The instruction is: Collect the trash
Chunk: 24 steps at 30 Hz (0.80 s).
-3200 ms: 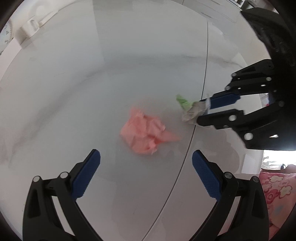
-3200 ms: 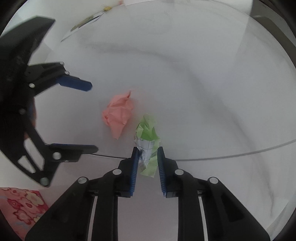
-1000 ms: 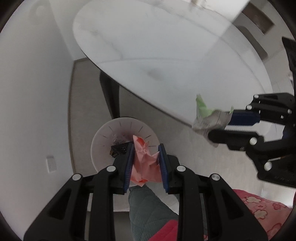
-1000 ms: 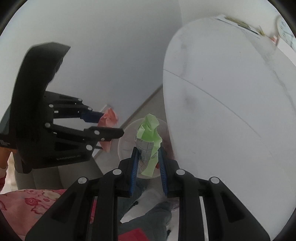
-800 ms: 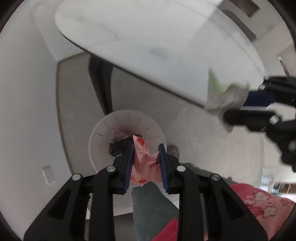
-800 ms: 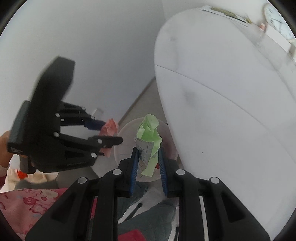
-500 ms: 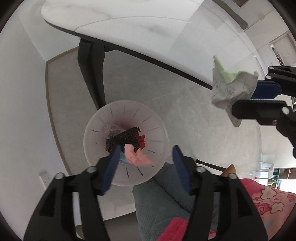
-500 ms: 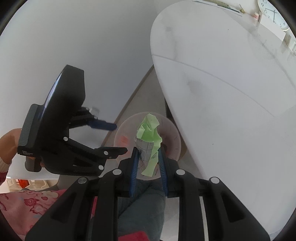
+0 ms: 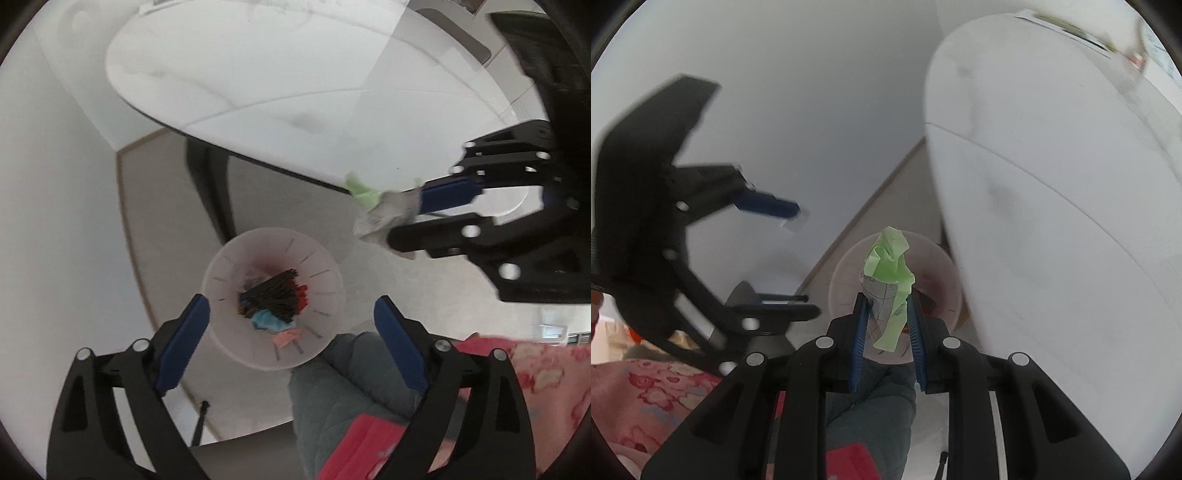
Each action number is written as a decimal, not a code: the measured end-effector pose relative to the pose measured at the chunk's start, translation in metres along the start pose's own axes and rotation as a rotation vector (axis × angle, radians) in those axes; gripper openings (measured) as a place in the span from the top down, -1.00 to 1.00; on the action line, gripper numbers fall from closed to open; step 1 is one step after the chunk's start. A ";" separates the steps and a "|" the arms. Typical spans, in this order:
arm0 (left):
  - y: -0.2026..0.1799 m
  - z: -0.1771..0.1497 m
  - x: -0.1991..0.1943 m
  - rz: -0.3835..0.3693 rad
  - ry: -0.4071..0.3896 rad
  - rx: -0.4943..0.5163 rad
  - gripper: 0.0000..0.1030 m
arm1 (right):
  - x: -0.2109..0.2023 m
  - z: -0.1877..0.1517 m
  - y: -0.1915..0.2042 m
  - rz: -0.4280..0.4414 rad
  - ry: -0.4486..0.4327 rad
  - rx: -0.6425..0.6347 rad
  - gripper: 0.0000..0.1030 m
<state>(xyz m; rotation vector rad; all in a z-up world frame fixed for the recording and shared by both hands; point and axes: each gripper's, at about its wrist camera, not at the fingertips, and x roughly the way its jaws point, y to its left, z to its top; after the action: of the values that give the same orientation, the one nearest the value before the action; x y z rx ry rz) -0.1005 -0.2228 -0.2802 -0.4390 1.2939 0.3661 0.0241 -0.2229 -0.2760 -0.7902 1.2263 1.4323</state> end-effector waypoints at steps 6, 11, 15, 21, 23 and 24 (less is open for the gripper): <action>0.008 -0.016 -0.021 0.071 0.024 -0.039 -0.75 | 0.024 0.006 0.016 0.059 0.037 -0.090 -0.16; 0.015 -0.015 -0.026 0.099 0.036 -0.106 -0.75 | 0.033 0.011 0.023 0.057 0.046 -0.150 -0.47; 0.016 0.004 -0.035 0.099 0.025 -0.125 -0.75 | 0.013 0.021 0.011 0.025 -0.007 -0.126 -0.77; 0.008 0.057 -0.060 0.113 -0.050 -0.052 -0.82 | -0.043 0.035 -0.034 -0.063 -0.112 0.058 -0.95; 0.004 0.077 -0.066 0.122 -0.078 -0.012 -0.85 | -0.059 0.035 -0.043 -0.106 -0.143 0.104 -0.95; 0.001 0.091 -0.071 0.122 -0.098 0.023 -0.85 | -0.066 0.035 -0.048 -0.137 -0.159 0.133 -0.95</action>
<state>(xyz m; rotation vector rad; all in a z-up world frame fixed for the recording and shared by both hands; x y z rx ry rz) -0.0417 -0.1764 -0.1923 -0.3193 1.2314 0.4687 0.0908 -0.2118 -0.2182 -0.6444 1.1121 1.2640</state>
